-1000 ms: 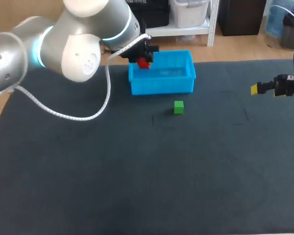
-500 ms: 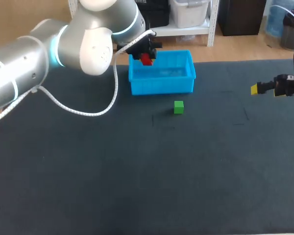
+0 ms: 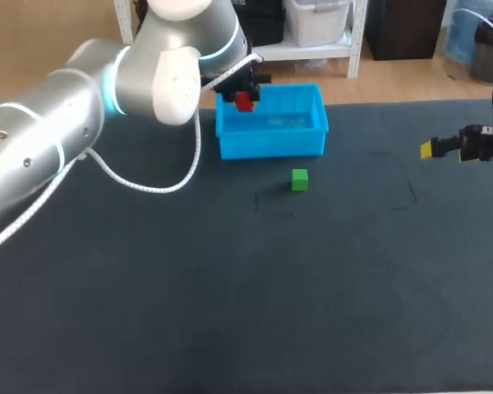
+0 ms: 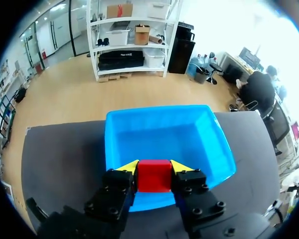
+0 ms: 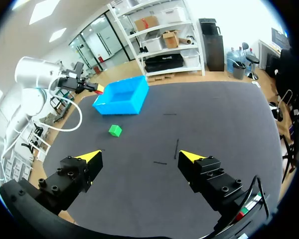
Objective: Use the left arm to pick the red cube and place it into the blue plastic box first, then use the right arm to grasp the green cube and put it into the same blue plastic box after the first action is fully finished.
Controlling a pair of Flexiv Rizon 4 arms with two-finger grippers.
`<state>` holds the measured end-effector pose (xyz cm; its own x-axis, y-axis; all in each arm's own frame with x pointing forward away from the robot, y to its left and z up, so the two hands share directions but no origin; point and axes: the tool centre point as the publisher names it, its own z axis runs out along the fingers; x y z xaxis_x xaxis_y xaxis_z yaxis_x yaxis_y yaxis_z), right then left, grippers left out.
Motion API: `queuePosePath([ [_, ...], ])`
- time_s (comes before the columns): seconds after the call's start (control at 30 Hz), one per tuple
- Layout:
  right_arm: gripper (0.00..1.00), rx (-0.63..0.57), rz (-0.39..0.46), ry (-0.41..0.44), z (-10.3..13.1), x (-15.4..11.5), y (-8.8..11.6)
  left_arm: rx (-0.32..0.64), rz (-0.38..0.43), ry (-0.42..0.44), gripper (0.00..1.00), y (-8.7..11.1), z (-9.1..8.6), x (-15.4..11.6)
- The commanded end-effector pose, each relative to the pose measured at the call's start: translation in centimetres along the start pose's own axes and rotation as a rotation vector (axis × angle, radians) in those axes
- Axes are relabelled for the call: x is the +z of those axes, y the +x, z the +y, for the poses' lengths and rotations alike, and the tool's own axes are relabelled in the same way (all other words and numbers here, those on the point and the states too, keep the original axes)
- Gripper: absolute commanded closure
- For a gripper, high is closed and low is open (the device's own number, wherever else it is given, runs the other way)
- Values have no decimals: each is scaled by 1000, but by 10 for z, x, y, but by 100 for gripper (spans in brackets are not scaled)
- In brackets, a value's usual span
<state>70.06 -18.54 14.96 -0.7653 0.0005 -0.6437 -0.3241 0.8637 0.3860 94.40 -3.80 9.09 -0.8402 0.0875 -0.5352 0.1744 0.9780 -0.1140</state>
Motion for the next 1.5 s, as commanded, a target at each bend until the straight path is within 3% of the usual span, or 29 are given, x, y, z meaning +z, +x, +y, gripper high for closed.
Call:
queuePosePath([
  [0.03, 0, 0, 1, -2, 0, 0, 0, -1, 29, -3, 100, -11, -2, 12],
  [0.3, 0, 0, 1, -2, 0, 0, 0, 8, 46, -5, 100, -11, -2, 14],
  [0.37, 0, 0, 1, -2, 0, 0, 0, 14, 53, -8, 49, -11, -2, 15],
  [0.4, 0, 0, 1, -2, 0, 0, 0, 15, 55, -10, 16, -10, -1, 16],
  [0.43, 0, 0, 1, -2, 0, 0, 0, 16, 58, -12, 0, -10, -1, 16],
  [0.67, 0, 0, 1, -2, 0, 0, 0, 20, 68, -16, 0, -5, 1, 15],
  [0.97, 0, 0, 1, -2, 0, 0, 0, 64, 50, 40, 0, 2, 2, -23],
  [1.27, 0, 0, 1, -2, 0, 0, 0, 150, 71, 50, 0, 43, 15, -65],
  [1.5, 0, 0, 1, -2, 0, 0, 0, 176, 93, 105, 0, 77, 31, -99],
])
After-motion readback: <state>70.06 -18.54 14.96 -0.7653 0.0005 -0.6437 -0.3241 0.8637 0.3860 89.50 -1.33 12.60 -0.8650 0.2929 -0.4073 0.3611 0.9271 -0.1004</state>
